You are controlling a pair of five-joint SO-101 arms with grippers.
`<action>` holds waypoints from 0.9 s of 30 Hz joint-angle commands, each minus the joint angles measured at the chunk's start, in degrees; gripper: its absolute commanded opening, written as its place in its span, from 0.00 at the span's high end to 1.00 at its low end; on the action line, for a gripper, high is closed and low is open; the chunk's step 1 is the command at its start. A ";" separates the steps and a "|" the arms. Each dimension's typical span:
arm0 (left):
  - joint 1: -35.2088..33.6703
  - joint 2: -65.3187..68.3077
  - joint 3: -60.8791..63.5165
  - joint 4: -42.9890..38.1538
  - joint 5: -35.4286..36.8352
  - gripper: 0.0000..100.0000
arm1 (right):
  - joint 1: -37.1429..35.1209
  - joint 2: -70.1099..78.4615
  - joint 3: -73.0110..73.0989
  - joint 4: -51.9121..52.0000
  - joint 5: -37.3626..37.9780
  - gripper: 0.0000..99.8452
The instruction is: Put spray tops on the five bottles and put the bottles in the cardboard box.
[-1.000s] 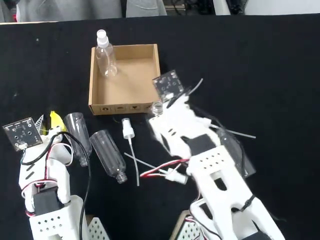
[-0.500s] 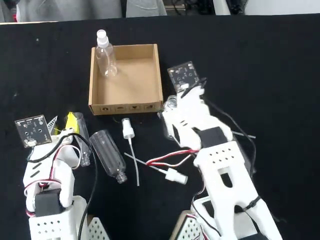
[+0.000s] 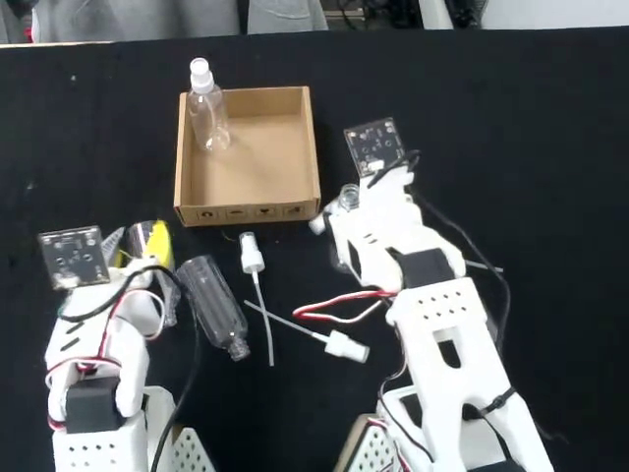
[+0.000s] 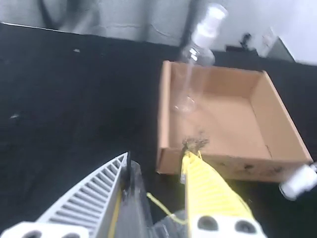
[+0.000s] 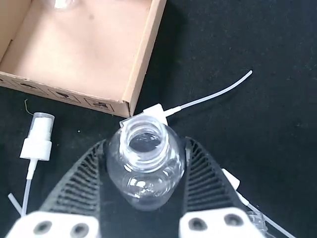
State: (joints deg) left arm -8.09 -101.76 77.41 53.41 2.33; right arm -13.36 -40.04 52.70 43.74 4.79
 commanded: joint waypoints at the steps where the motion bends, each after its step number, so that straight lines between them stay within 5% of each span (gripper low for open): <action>1: 3.30 0.09 -4.18 0.53 -1.14 0.83 | 1.41 -2.51 -4.79 -0.26 -0.53 0.98; 22: 12.62 41.41 -21.05 0.53 -2.02 0.83 | 3.87 -2.51 -5.41 -0.35 -0.62 0.98; 27: 15.25 48.88 -24.13 0.62 3.69 0.83 | 3.87 -2.51 -5.41 -0.35 -0.62 0.98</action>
State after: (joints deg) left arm 5.01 -56.22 58.24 53.76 3.12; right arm -11.25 -40.04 52.44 43.82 4.79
